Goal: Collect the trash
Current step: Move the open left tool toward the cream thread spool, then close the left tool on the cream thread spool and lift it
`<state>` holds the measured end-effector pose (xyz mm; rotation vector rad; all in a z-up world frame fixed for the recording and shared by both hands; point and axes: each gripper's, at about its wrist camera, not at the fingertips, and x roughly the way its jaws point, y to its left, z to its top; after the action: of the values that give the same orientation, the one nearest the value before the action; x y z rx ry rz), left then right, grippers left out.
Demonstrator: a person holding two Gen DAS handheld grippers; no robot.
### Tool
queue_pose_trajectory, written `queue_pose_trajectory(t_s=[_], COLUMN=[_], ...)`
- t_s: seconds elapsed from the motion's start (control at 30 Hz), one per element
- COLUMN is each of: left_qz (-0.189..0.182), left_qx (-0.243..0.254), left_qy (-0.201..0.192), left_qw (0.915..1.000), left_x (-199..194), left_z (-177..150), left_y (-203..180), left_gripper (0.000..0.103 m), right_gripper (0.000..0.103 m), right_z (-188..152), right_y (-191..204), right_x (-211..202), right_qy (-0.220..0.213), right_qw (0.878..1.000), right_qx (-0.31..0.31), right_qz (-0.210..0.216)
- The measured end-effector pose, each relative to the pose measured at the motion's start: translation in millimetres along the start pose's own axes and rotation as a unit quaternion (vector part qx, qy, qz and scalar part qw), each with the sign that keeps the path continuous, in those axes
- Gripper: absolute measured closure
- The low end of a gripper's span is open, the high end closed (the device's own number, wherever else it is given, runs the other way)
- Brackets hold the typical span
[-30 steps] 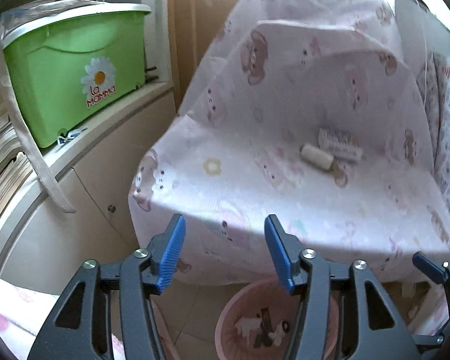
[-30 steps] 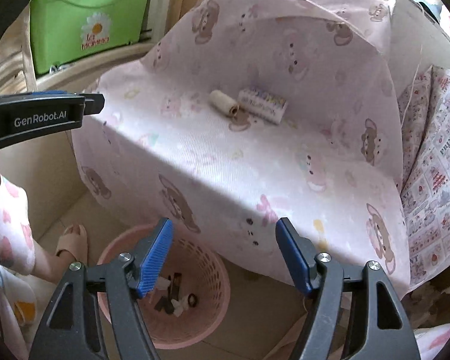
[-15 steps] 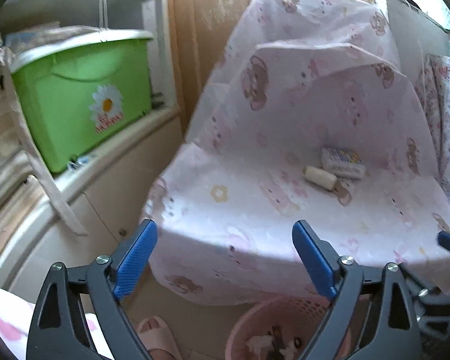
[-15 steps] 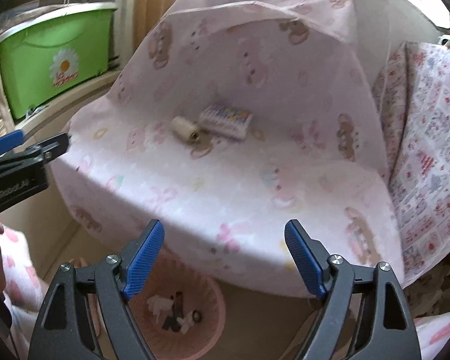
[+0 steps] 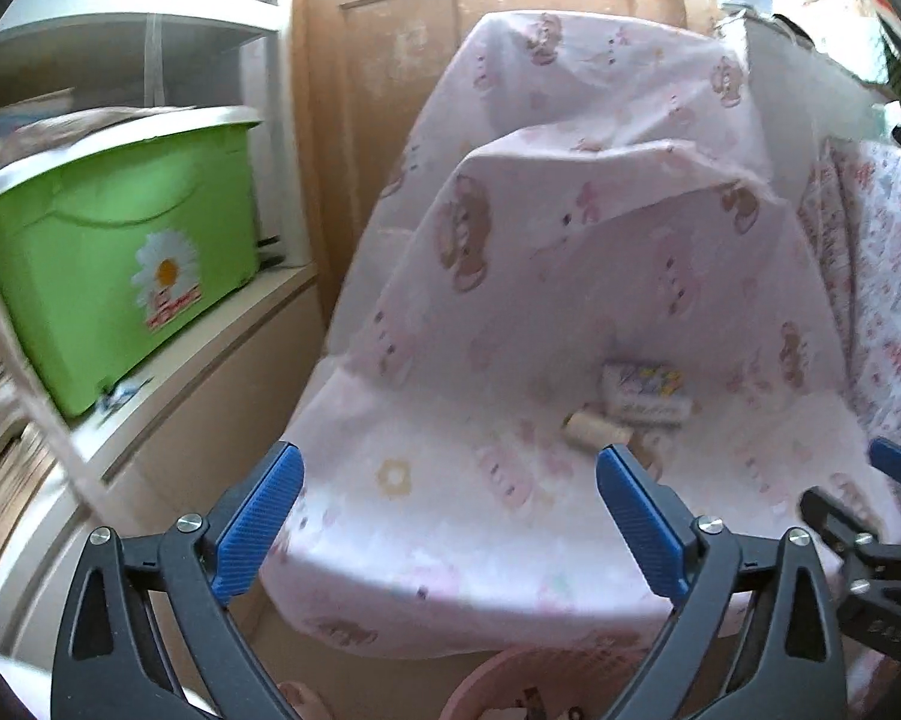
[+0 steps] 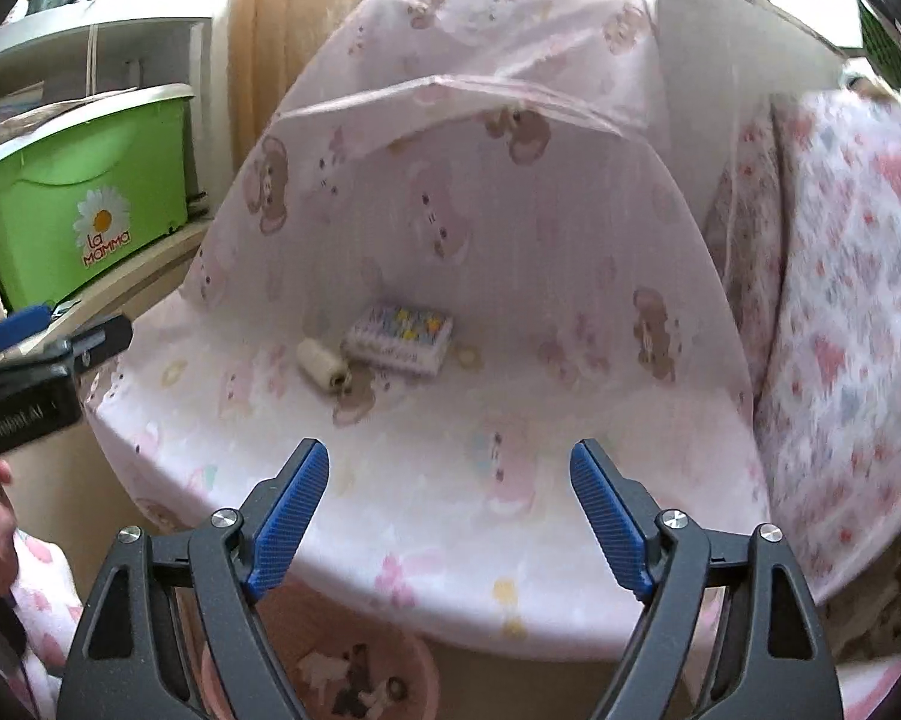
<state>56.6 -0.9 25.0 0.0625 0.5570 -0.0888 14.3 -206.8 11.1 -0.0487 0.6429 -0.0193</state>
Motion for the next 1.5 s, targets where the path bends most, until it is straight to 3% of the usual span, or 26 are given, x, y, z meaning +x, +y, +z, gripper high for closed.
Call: queue_pose_trajectory(t_s=[0.17,0.33,0.4,0.43,0.5,0.6,0.7,0.83,1.03,1.2,1.3,1.43,1.5], left_qz=[0.012,0.005,-0.041,-0.089,-0.144,-0.166,-0.165,-0.157,-0.109,-0.106,-0.112,-0.121,-0.128], left_qx=[0.019,0.049,0.055,0.056,0.047,0.037,0.053,0.064,0.101,0.106,0.094,0.08,0.081], left_qy=[-0.034,-0.028,0.006,0.046,0.115,0.132,0.136,0.15,0.149,0.149,0.157,0.163,0.16], left_qw=[0.9992,0.9984,0.9976,0.9934,0.9817,0.9766,0.9753,0.9741,0.9776,0.9774,0.9767,0.9758,0.9754], left_x=[8,38,60,78,110,126,136,149,158,163,166,167,164], left_z=[39,39,29,22,10,7,9,9,8,7,7,6,6], left_y=[4,2,-1,-4,-10,-18,-31,-51,-77,-87,-87,-90,-89], left_gripper=[0.001,0.001,0.001,0.001,0.003,0.006,0.005,0.005,0.005,0.008,0.017,0.047,0.049], right_gripper=[0.019,0.019,0.019,0.019,0.019,0.018,0.018,0.018,0.018,0.018,0.018,0.018,0.018], right_z=[36,50,51,52,55,55,50,47,48,50,50,49,49], right_y=[0,-8,-20,-24,-35,-50,-64,-79,-90,-89,-88,-88,-87], right_x=[24,53,56,58,64,76,91,97,90,84,82,83,82], right_qy=[0.025,0.035,0.025,0.026,0.039,0.076,0.115,0.117,0.103,0.095,0.093,0.096,0.096], right_qw=[0.998,0.999,0.999,0.999,0.998,0.994,0.986,0.982,0.984,0.987,0.987,0.987,0.987], right_qx=[-0.023,0.006,0.028,0.035,0.048,0.071,0.109,0.143,0.144,0.131,0.128,0.13,0.127], right_qz=[0.06,0.036,0.016,0.01,0.009,0.041,0.057,0.034,0.007,-0.002,-0.005,-0.007,-0.01])
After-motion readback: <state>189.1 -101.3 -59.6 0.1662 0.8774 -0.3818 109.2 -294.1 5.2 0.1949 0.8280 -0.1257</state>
